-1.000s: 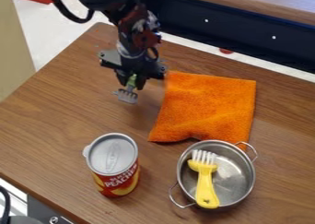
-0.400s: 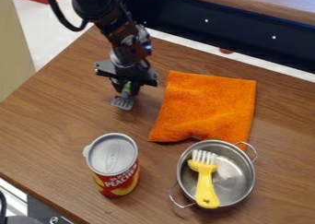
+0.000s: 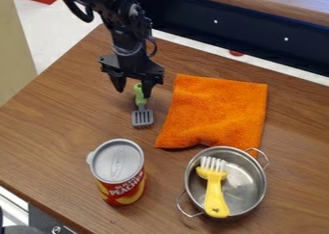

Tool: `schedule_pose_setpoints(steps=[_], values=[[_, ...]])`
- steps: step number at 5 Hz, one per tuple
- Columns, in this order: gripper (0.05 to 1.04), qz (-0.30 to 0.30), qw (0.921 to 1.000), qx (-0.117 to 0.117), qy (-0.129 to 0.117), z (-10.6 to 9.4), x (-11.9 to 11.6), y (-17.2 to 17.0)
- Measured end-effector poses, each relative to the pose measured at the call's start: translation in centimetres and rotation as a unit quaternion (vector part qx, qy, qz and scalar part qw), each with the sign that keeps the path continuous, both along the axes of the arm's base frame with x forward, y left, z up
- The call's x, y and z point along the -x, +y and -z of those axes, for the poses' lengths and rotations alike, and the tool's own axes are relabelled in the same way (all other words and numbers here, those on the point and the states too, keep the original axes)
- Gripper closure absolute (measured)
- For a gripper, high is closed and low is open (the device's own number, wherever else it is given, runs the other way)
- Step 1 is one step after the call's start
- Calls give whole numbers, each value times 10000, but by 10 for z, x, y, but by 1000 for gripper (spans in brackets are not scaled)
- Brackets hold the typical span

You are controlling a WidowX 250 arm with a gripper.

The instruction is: He take the green spatula and put it on the table

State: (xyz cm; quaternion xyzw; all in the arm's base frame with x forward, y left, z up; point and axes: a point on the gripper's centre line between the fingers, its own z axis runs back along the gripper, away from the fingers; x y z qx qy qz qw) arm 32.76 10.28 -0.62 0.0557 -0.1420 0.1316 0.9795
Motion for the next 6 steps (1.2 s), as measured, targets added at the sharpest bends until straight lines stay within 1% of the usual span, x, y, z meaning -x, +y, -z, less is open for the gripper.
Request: schedule_pose_setpoints(steps=[1, 2, 3, 4, 5, 6], values=[[81, -3, 9999, 83, 82, 1, 3, -1], [85, -95, 9999, 85, -51, -13, 3, -2], [85, -80, 9996, 124, -246, -34, 5, -13], [85, -26, 9994, 38, -354, -54, 7, -32], [85, 277, 9996, 37, 26, -56, 16, -61], [85, 580, 9981, 154, 114, -69, 26, -93]])
